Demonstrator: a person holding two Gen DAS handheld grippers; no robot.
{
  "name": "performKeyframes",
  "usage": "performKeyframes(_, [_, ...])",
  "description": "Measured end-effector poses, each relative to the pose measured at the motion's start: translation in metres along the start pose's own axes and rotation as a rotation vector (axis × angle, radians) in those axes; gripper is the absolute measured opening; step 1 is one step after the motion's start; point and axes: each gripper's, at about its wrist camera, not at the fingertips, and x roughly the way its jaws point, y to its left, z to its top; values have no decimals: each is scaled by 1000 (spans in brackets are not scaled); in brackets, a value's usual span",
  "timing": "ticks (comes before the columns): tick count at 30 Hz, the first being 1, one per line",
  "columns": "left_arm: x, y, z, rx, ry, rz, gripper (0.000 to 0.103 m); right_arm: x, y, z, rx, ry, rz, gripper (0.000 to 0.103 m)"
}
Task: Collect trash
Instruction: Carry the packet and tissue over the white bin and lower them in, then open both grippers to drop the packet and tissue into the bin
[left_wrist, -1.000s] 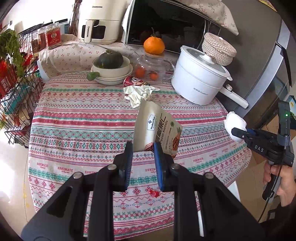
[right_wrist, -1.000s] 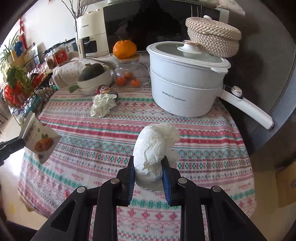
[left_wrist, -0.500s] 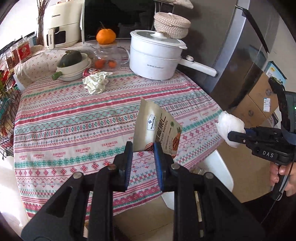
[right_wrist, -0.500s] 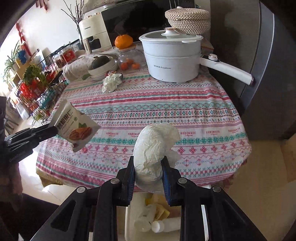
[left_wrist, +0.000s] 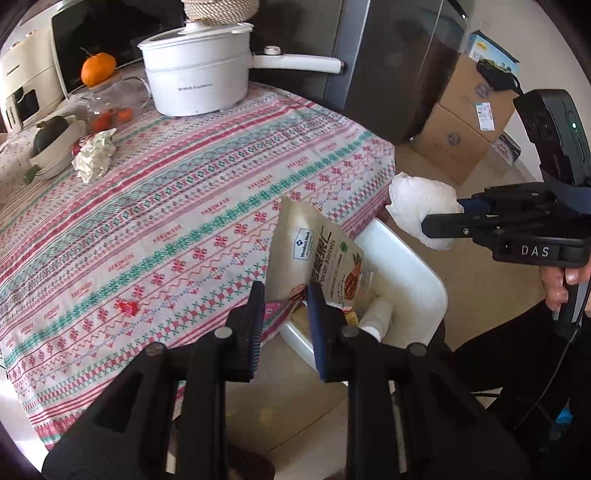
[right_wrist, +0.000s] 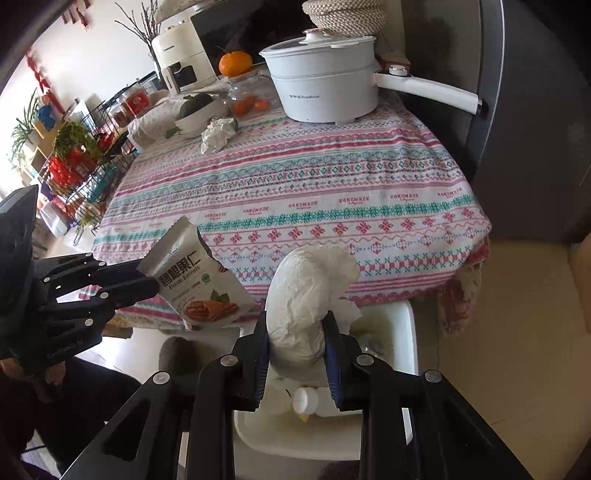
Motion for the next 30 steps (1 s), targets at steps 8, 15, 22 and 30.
performKeyframes(8, [33,-27,-7,49,93,-55,25,14,-42,-37,105,94,8,27])
performKeyframes(15, [63,-38,-11,52,174,-82,25,19,-61,-53,150,132,5,28])
performKeyframes(22, [74,-46,-14,91,213,-59,46,19,-65,-56,149,139,0,28])
performKeyframes(30, [52,-37,-8,96,146,-44,56,21,-60,-54,134,142,5,28])
